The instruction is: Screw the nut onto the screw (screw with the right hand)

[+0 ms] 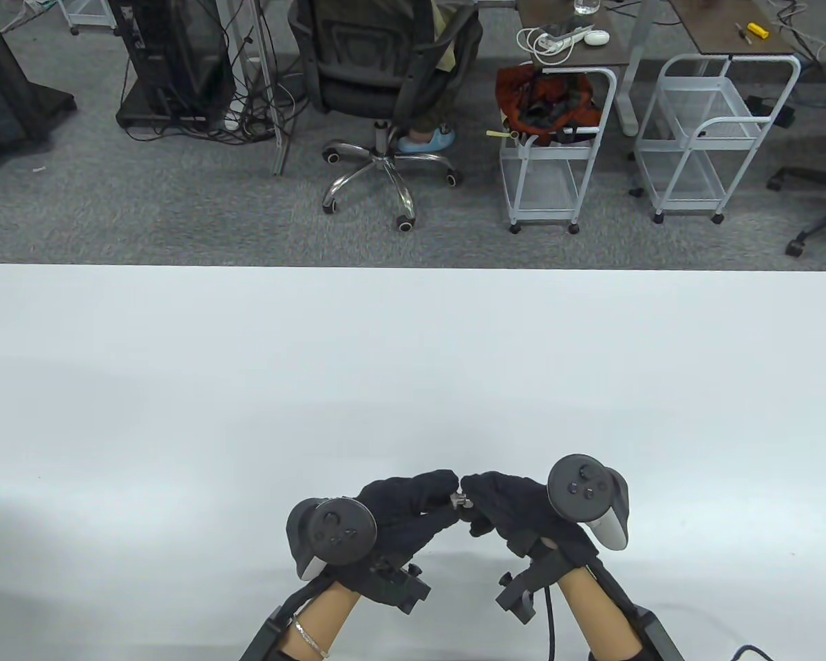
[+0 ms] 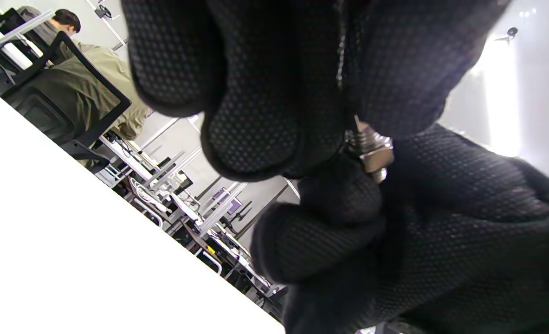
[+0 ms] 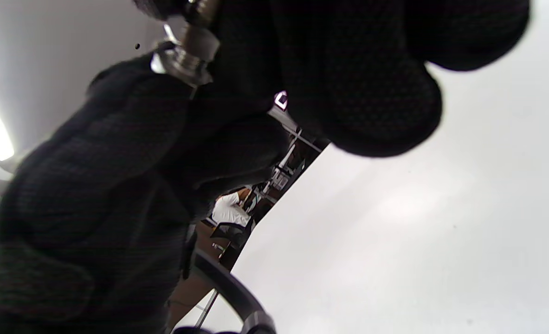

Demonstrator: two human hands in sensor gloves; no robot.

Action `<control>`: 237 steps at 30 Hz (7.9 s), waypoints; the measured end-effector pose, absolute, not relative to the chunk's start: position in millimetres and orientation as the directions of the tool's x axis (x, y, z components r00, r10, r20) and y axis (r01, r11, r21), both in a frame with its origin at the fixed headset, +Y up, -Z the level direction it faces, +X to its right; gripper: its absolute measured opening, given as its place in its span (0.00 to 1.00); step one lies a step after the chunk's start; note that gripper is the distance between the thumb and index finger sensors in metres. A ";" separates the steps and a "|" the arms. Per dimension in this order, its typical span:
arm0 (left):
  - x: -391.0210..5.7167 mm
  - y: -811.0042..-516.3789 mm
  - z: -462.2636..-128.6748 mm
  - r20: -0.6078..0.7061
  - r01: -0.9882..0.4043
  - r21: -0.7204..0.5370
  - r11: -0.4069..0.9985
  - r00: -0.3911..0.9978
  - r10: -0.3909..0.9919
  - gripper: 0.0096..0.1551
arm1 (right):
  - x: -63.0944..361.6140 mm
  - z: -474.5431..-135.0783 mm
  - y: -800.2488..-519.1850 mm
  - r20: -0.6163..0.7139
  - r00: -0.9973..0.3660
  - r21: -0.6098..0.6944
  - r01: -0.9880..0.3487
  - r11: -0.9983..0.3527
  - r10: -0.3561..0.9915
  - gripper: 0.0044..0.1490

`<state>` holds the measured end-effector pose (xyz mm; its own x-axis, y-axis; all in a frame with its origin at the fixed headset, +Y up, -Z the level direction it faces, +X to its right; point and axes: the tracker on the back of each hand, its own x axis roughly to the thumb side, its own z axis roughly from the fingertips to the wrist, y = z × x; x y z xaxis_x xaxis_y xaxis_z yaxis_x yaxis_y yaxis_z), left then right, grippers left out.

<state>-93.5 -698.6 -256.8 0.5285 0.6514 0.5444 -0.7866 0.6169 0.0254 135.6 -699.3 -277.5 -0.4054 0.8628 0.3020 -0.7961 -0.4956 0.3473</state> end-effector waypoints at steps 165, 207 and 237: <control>-89.2 -689.3 -248.7 0.598 -0.785 0.073 0.615 0.528 0.603 0.23 | 134.6 -273.2 -691.6 0.375 -0.393 0.228 -0.839 -0.494 0.840 0.30; -90.1 -689.3 -249.1 0.583 -0.794 0.072 0.604 0.525 0.620 0.22 | 132.5 -274.1 -693.2 0.369 -0.387 0.269 -0.825 -0.496 0.845 0.30; -89.2 -687.4 -246.9 0.592 -0.783 0.088 0.616 0.538 0.600 0.23 | 132.6 -272.7 -696.8 0.321 -0.349 0.261 -0.861 -0.436 0.880 0.30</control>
<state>-89.2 -687.4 -246.9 0.5380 0.6002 0.5919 -0.7832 0.6156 0.0876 132.6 -696.8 -272.7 -0.3489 0.8805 0.3210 -0.8611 -0.4364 0.2611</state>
